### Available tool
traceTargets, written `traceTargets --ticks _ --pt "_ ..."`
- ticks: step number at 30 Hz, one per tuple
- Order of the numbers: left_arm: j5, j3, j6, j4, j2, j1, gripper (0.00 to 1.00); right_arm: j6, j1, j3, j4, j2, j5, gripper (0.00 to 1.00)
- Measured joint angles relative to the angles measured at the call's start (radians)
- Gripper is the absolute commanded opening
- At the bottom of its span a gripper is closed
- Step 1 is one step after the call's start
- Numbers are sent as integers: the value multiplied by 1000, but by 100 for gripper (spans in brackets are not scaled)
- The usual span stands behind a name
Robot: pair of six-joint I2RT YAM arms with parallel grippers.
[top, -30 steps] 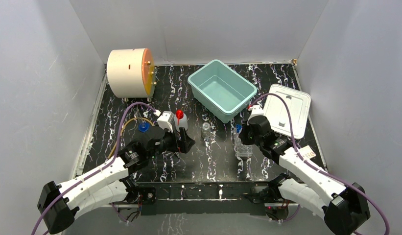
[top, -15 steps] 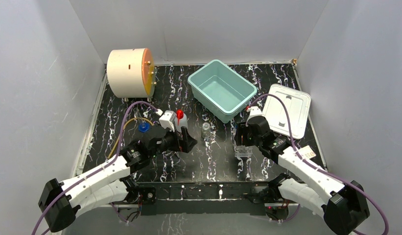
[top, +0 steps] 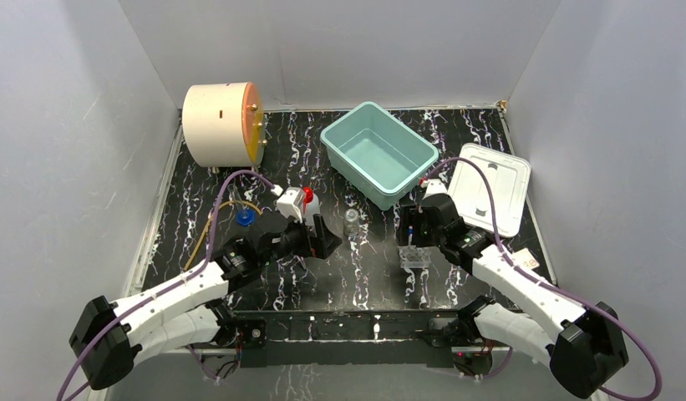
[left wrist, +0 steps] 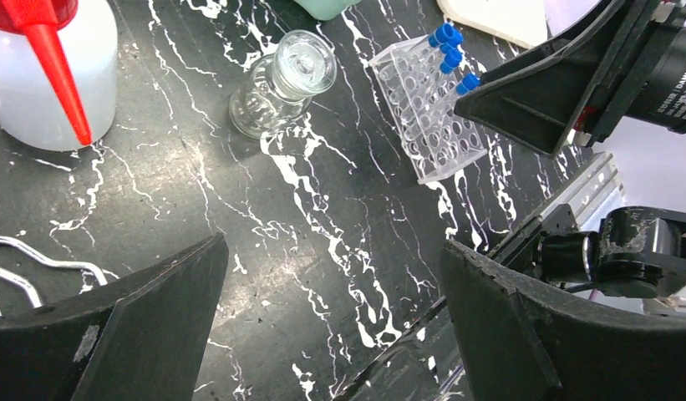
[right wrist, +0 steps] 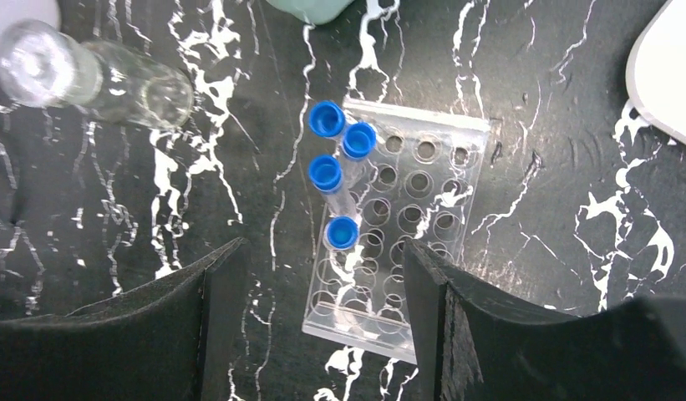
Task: Organize the chemistry lab equipment
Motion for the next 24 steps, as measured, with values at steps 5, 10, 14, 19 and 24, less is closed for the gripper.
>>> traceTargets --ticks 5,10,14,19,24 --pt "20 -3 -27 32 13 2 98 2 0 38 -5 -15 -13 70" --pt "55 -3 -82 62 65 5 98 -6 0 68 -28 -13 1 70" --pt "85 -2 -103 69 98 27 97 -5 0 140 -50 14 29 70" --pt "111 26 -98 57 113 92 92 -8 -1 227 -60 99 42 67" --pt "107 97 -62 4 108 136 83 -25 -2 309 -84 194 22 63"
